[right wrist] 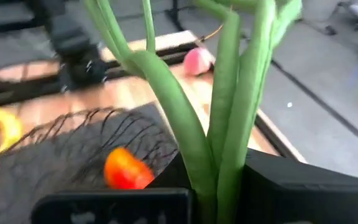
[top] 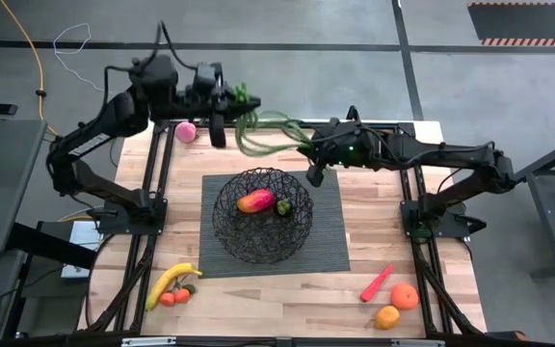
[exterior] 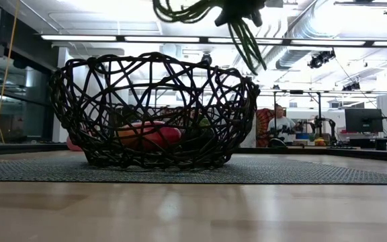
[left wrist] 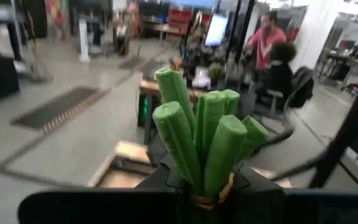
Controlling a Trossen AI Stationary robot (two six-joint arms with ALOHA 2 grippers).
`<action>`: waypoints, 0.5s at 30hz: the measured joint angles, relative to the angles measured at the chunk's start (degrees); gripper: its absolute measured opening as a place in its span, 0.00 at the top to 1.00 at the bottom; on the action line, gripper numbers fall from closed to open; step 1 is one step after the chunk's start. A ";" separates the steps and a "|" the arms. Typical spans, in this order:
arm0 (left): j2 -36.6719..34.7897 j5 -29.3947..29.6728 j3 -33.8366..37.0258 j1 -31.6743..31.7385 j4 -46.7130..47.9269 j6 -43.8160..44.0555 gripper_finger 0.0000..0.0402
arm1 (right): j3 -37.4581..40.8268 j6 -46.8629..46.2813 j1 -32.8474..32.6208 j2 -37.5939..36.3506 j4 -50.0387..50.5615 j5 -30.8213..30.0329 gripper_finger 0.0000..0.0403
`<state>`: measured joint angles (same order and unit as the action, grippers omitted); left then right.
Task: Build produce basket
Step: Put the green beans into the black mesh basket
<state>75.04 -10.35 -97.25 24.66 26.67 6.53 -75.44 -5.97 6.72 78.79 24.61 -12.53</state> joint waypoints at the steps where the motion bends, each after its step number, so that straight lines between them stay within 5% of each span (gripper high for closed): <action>1: -1.09 0.40 2.27 -0.40 -0.07 0.51 0.96 | -0.77 0.01 -0.53 0.68 1.11 1.08 0.99; 10: -10.02 3.71 23.08 -7.37 -7.69 11.70 0.96 | -7.43 -0.03 -7.60 7.27 12.34 7.22 0.99; 15: -11.53 3.78 31.98 -12.20 -11.83 17.60 0.96 | -11.37 -1.72 -9.92 10.96 10.11 11.00 1.00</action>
<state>63.51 -6.56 -65.27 12.46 14.84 24.13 -86.81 -7.69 -3.20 89.74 34.73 -1.53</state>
